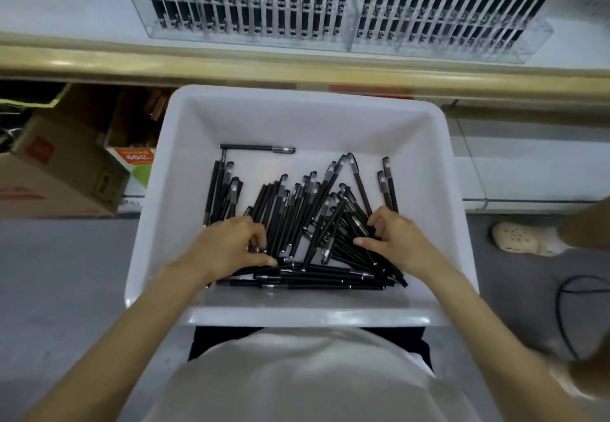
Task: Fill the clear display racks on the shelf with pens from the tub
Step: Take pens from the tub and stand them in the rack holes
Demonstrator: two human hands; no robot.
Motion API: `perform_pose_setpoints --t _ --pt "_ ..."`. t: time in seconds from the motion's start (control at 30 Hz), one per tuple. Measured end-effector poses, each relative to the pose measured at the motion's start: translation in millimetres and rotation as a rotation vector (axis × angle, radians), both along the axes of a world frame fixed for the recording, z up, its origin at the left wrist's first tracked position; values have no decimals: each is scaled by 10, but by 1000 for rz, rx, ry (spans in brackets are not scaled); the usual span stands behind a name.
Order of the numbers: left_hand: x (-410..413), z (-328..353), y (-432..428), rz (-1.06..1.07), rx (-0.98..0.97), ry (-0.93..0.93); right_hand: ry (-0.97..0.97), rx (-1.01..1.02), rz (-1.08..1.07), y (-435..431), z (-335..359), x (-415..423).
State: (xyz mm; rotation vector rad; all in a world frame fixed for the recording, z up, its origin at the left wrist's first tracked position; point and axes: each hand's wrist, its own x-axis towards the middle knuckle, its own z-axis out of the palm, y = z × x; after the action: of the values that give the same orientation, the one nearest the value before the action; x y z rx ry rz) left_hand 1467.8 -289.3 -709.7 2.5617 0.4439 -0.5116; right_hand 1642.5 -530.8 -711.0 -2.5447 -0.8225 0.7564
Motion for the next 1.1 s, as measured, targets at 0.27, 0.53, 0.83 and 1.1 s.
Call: perform_pose_setpoints --t 0.27,0.53,0.83,1.1 --pt "33 -35 -18 -103 0 35 104 -39 -60 64 -17 17" --pt "55 -105 3 -75 -12 7 156 -47 -89 106 -79 51" --pt "74 -61 101 107 -250 -87 331 40 -158 106 -80 102" --pt "226 494 402 498 -439 -393 450 326 -180 215 271 235"
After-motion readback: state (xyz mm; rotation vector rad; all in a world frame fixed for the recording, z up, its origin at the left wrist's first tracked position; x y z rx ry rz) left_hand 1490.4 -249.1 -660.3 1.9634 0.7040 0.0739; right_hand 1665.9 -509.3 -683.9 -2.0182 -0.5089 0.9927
